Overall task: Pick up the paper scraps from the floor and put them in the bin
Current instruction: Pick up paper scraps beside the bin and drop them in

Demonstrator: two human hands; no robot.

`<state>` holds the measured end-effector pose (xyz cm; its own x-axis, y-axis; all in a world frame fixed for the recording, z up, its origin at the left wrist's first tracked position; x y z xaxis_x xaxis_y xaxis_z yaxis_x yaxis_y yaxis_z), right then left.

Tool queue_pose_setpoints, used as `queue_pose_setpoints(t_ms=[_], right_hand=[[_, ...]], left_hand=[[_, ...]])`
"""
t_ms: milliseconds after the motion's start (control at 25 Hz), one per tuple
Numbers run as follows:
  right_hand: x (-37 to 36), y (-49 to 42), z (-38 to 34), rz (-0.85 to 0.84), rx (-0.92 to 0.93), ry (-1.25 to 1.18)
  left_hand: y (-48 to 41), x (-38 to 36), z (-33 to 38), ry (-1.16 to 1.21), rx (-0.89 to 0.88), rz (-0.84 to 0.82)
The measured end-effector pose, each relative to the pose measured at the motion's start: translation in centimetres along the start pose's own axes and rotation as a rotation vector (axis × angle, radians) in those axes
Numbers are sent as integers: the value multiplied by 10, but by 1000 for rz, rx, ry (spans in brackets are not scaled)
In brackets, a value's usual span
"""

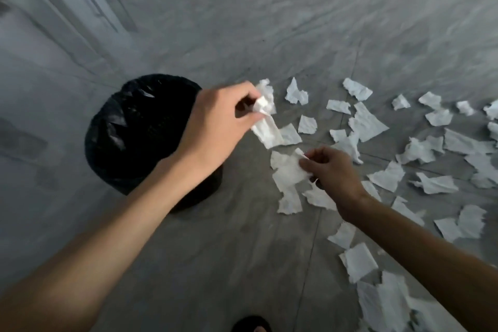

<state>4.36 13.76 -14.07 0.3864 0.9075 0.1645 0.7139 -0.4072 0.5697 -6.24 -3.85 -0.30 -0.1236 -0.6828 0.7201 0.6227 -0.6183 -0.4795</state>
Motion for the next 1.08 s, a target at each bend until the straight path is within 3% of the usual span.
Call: queue_pose_setpoints(t_ms=[80, 200, 280, 400, 480, 640, 840, 960, 1080], right_hand=[[-12, 3, -37, 17, 93, -13], [-43, 11, -95, 18, 282, -22], [-72, 17, -128, -30, 402, -52], [-122, 19, -159, -24, 563, 21], [-155, 17, -169, -9, 637, 189], [-201, 0, -166, -185, 547, 618], [-136, -5, -151, -138, 565, 563], [-61, -15, -102, -122, 445, 672], [3, -19, -18, -110, 284, 914]], left_hand=[[0, 29, -17, -148, 33, 76], [26, 61, -72, -407, 266, 55], [52, 71, -114, -426, 449, -59], [83, 72, -153, -322, 712, -411], [92, 74, -162, -317, 795, -445], [82, 85, -151, -413, 714, -191], [53, 59, -107, -295, 516, -134], [30, 13, -62, -125, 269, -154], [32, -49, -30, 45, 153, -350]])
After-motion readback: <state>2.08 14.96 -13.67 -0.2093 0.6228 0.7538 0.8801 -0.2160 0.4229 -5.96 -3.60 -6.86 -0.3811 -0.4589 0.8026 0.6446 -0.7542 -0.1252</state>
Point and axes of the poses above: each hand's wrist, its own y-axis away from the middle knuckle, its own x-axis out of the back of the hand, z = x × y, the point moved 4 cm from there along -y, towards the middle knuckle, and after that the axes turned 13 degrees about -x, right-handed, at the moved point
